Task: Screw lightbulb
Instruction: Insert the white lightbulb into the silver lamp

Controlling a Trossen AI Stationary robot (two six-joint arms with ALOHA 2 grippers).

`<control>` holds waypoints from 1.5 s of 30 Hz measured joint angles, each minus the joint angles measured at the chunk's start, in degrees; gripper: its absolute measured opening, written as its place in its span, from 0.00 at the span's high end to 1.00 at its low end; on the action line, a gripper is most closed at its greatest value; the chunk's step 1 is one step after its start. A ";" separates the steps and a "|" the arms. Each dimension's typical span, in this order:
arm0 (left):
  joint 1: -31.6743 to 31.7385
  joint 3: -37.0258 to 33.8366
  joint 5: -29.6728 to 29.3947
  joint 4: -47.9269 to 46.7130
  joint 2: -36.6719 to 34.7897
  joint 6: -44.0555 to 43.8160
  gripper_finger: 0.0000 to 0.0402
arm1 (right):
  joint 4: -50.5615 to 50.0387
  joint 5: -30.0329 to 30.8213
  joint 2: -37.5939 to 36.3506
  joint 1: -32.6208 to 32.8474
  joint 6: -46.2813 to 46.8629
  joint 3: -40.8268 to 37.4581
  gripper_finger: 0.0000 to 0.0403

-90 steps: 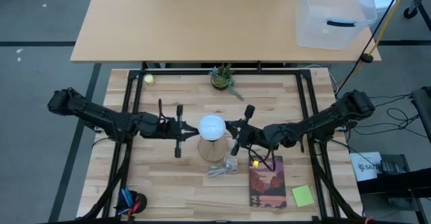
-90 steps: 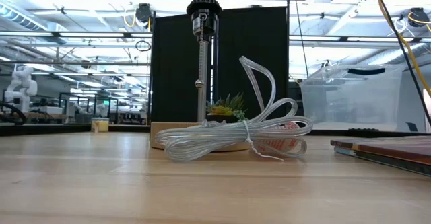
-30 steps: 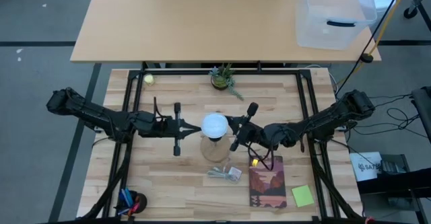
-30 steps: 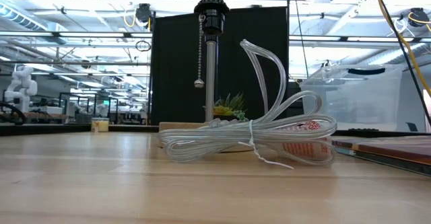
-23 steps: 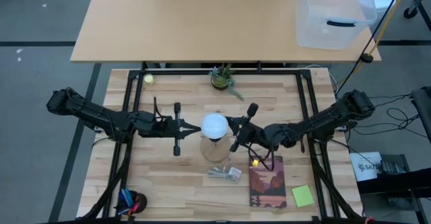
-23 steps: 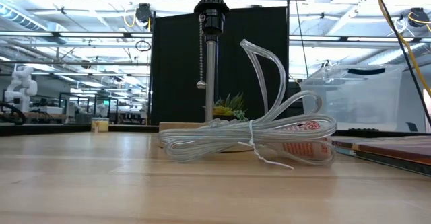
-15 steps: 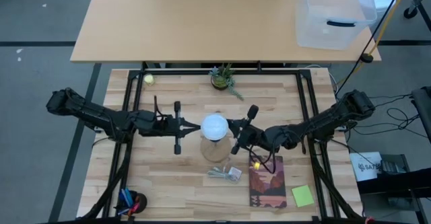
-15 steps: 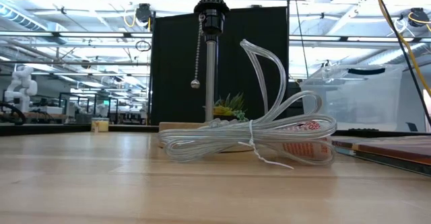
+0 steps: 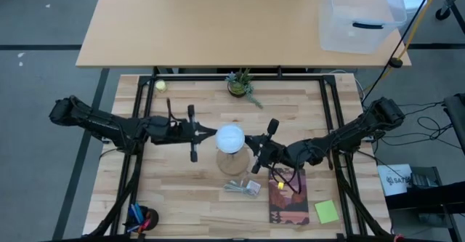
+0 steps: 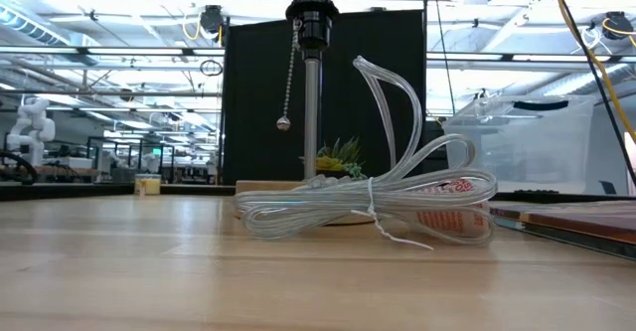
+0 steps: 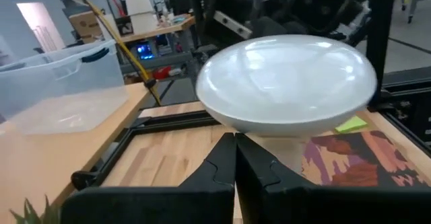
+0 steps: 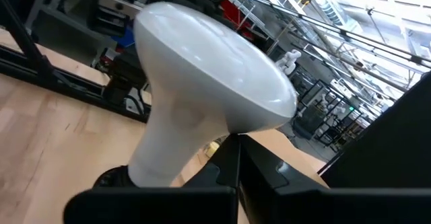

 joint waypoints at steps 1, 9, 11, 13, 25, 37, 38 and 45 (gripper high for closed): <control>0.16 0.00 -0.50 0.09 0.00 -0.43 1.00 | -0.23 0.01 0.00 0.05 0.32 0.00 1.00; 0.05 0.01 -3.45 -0.08 -0.21 -0.85 1.00 | -4.44 2.40 0.02 0.33 4.26 0.02 1.00; -0.73 0.00 -3.45 0.00 -0.40 -0.40 1.00 | -5.89 4.58 0.02 0.33 4.77 0.00 1.00; -1.74 0.02 -3.86 -0.03 -0.62 0.70 1.00 | -6.52 6.33 0.04 0.32 5.11 0.02 1.00; -8.76 0.00 -9.49 -1.92 -1.17 2.10 1.00 | -0.88 7.14 0.04 -2.27 -1.10 0.04 1.00; -8.13 0.01 -2.89 2.26 0.20 2.23 1.00 | 2.09 2.56 0.04 -3.91 -3.29 0.04 1.00; -7.85 0.01 -2.60 2.62 0.55 2.22 1.00 | 2.07 2.56 0.04 -3.90 -3.29 0.04 1.00; -5.72 0.00 -2.36 2.78 1.74 2.23 1.00 | 2.23 2.85 0.04 -3.33 -4.32 0.04 1.00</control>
